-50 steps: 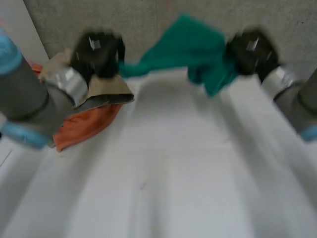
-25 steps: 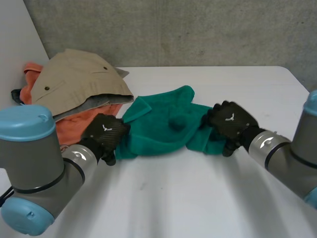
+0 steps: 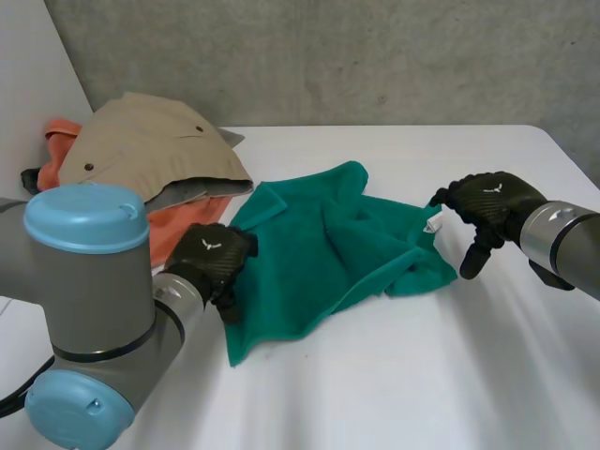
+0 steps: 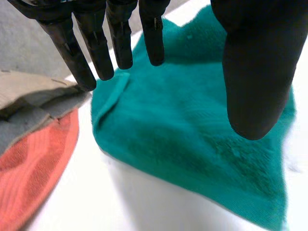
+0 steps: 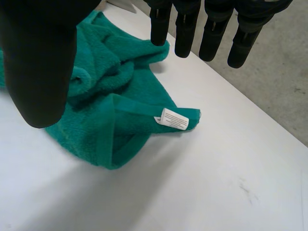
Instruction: Fold the laundry.
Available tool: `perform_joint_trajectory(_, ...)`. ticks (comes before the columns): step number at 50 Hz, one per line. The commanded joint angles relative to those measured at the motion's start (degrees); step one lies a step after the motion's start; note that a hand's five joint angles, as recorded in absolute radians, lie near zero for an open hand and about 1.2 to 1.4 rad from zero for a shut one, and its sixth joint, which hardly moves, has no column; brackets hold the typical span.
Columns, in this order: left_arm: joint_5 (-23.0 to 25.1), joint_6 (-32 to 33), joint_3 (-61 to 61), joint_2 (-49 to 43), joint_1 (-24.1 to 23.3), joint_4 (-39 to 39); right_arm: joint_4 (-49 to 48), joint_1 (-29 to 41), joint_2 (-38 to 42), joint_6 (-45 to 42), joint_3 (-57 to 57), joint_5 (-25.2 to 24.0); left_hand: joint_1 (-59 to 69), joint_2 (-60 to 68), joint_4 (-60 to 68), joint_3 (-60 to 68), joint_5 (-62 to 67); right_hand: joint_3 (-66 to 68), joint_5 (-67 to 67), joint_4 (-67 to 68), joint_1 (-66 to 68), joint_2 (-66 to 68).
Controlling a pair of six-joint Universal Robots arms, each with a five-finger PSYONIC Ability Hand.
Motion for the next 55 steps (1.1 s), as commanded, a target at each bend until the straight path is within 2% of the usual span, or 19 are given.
perform_joint_trajectory(1,1.06,-4.62,-1.47,-0.45,-1.82,-3.64,-0.48,-0.73,2.49,-0.77,-1.12,0.07,-0.11,0.49,0.94,0.33,1.35,1.57,1.39,1.9,2.43,1.72)
perform_joint_trajectory(8,-0.69,-6.12,-0.77,-4.21,-5.6,-0.49,-0.83,-0.29,3.9,-0.95,-0.24,0.07,-0.11,0.49,0.94,0.33,1.35,2.08,1.9,2.41,2.93,2.22)
perform_joint_trajectory(15,-5.26,-2.17,2.83,-10.28,-5.86,3.74,-3.37,-0.2,3.63,-0.68,2.13,0.07,0.73,1.33,1.78,1.17,2.19,2.25,2.07,2.58,3.1,2.39)
perform_joint_trajectory(22,-5.36,0.82,6.79,-15.3,-5.42,4.18,-5.22,-0.9,3.54,-0.42,2.66,0.07,5.93,6.53,6.99,6.38,7.4,2.25,2.07,2.58,3.1,2.39)
perform_joint_trajectory(26,-5.62,2.67,8.99,-17.94,-4.63,3.83,-5.4,-1.52,3.46,0.11,1.96,-0.11,15.33,15.93,16.38,15.77,16.79,2.25,2.07,2.58,3.1,2.39)
perform_joint_trajectory(29,-5.79,3.46,9.43,-18.29,-3.93,4.01,-5.14,-1.96,3.81,0.19,0.38,-0.19,37.16,37.76,38.21,37.6,38.62,2.25,2.07,2.58,3.1,2.39)
perform_joint_trajectory(31,-6.41,3.46,9.25,-16.98,-3.58,4.36,-4.87,-2.22,4.24,0.2,-1.11,-0.19,56.45,57.05,57.51,56.9,57.91,2.25,2.07,2.58,3.1,2.39)
perform_joint_trajectory(38,-8.96,3.28,6.27,-8.02,-2.96,7.43,-2.24,-1.17,7.84,-0.68,-8.92,-1.33,56.56,57.16,57.61,57.0,58.02,3.09,2.9,3.41,3.94,3.23)
perform_joint_trajectory(46,-6.15,7.32,1.08,2.18,-0.94,7.88,12.43,1.47,19.09,-1.12,-26.76,-6.08,56.56,57.16,57.61,57.0,58.02,2.92,2.74,3.25,3.78,3.06)
perform_joint_trajectory(49,-4.22,9.26,-1.11,5.61,0.46,7.7,17.71,3.57,23.05,-2.35,-32.04,-9.68,56.56,57.16,57.61,57.0,58.02,2.42,2.24,2.75,3.27,2.56)
perform_joint_trajectory(52,-2.37,10.58,-2.61,8.33,2.04,7.87,18.16,5.07,25.34,-8.31,-33.02,-13.46,56.56,57.16,57.61,57.0,58.02,2.25,2.07,2.58,3.1,2.39)
perform_joint_trajectory(55,-1.32,10.84,-3.14,9.83,3.53,7.87,17.19,6.91,26.83,-16.12,-31.89,-14.69,56.56,57.16,57.61,57.0,58.02,2.25,2.07,2.58,3.1,2.39)
